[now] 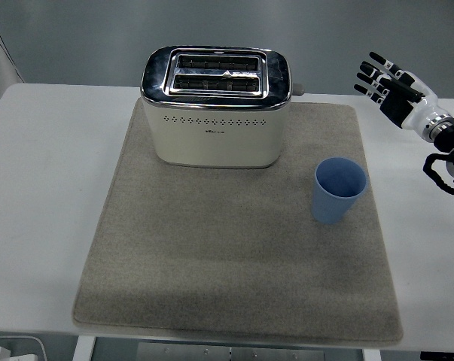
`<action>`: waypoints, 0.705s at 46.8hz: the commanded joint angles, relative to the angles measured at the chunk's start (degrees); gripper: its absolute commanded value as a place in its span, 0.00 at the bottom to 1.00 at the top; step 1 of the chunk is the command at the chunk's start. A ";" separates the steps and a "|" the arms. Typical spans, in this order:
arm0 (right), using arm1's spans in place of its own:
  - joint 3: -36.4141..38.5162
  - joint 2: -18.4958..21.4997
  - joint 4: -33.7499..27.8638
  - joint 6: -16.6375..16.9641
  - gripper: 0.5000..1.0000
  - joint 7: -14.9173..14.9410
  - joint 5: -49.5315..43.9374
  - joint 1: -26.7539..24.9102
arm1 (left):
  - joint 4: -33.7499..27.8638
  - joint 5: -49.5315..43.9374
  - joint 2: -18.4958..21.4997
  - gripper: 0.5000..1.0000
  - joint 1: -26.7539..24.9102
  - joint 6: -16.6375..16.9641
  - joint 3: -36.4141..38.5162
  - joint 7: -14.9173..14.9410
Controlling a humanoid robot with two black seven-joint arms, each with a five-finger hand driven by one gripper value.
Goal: Put the water cup in front of the bread machine
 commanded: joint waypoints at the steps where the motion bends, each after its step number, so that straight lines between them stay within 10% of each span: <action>1: -0.22 -1.06 -0.09 1.46 0.84 0.00 -0.80 -0.01 | 0.00 0.00 0.00 1.00 0.00 0.00 0.01 0.00; 22: -0.40 -9.14 0.53 16.48 0.84 0.09 -2.12 -3.17 | 0.00 0.00 0.00 1.00 0.00 0.00 0.01 0.00; 33: -0.40 -14.68 0.70 16.86 0.84 4.30 -7.56 -5.90 | 0.00 0.00 0.00 1.00 0.00 0.00 0.01 0.00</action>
